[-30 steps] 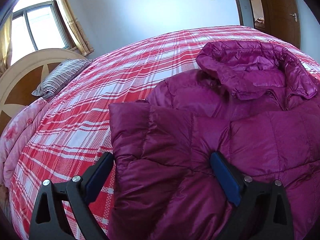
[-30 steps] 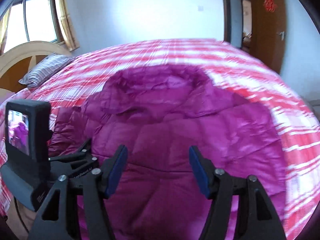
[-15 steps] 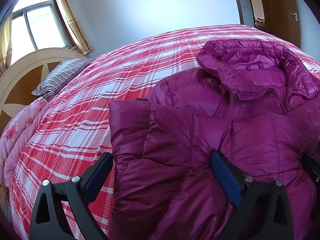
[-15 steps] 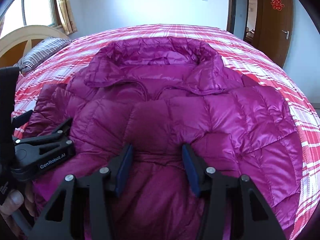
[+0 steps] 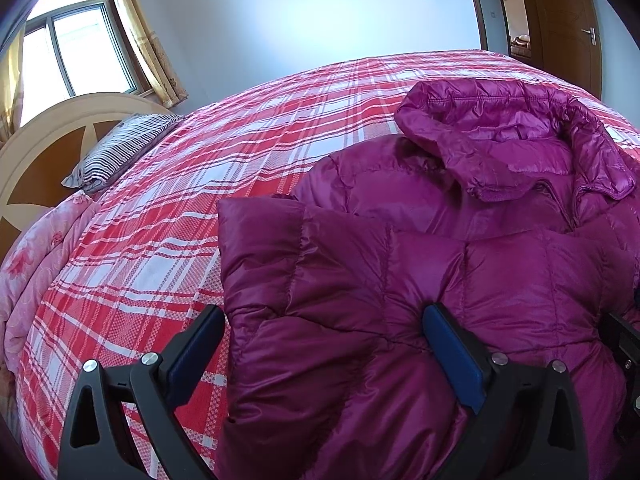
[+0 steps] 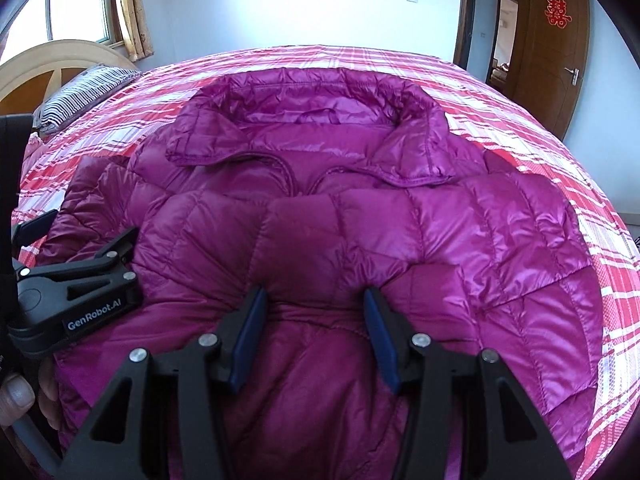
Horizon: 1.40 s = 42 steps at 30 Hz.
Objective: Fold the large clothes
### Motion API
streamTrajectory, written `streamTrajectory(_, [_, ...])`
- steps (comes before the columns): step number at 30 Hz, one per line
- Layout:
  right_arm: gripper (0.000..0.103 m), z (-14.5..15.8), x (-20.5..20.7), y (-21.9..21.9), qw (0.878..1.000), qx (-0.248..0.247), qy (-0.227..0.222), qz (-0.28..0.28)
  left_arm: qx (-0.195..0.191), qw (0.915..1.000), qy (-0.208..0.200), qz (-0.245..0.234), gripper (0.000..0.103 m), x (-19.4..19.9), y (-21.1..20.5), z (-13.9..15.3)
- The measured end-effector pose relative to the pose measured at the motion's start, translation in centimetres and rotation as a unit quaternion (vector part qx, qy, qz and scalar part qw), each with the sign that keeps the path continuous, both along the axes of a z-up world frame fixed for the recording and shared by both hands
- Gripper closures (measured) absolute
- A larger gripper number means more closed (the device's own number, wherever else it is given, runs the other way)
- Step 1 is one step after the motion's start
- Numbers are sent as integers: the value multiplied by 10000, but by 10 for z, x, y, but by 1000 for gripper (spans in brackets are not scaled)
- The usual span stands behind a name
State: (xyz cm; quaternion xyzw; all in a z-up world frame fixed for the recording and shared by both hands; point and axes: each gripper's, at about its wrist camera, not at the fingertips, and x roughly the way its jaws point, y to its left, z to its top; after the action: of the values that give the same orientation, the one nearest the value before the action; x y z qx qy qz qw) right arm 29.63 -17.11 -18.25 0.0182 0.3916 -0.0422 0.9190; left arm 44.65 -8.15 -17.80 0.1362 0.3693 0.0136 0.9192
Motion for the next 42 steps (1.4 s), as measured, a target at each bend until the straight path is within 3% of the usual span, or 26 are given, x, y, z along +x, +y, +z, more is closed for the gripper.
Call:
streamTrajectory(7, [50,-2,1,3,9999,-103,-3,-17,-69,10000,54,22,1,5,4,-1])
streamTrajectory(12, [50,-3,0,2,10000,-67,-28,-17,-916,9956,137,164,2,12,37,14])
streamTrajectory(14, [50,-3,0,3,10000,-78,-31,-18,-732,9960,70,506,2,24,48,15])
streamTrajectory(15, [50,-3,0,3,10000,-89,-33,-19,-683,9954,182,641,2,33,54,10])
streamTrajectory(17, [50,-2,0,3,10000,-91,-37,-17,-983,9914,596,618,1,47,62,-2])
streamTrajectory(18, [50,-3,-1,3,10000,-81,-40,-17,-1040,9910,571,626,1,47,64,-3])
streamTrajectory(24, [51,8,-1,7,9994,-322,71,44,-517,9962,244,663,1,39,48,-3])
streamTrajectory(29, [46,34,-10,24,9994,-183,-226,213,-577,9958,233,666,1,37,51,-2])
streamTrajectory(32, [47,14,5,28,9989,-148,40,432,-611,9957,241,653,1,38,52,-3])
streamTrajectory(36, [45,1,8,22,9987,-51,59,494,-749,9948,271,640,1,35,55,1])
streamTrajectory(38, [45,-1,8,23,9986,-106,47,520,-749,9948,231,648,1,28,58,11])
streamTrajectory(42, [45,-2,5,18,9986,78,-32,525,-573,9971,-461,199,1,17,43,62])
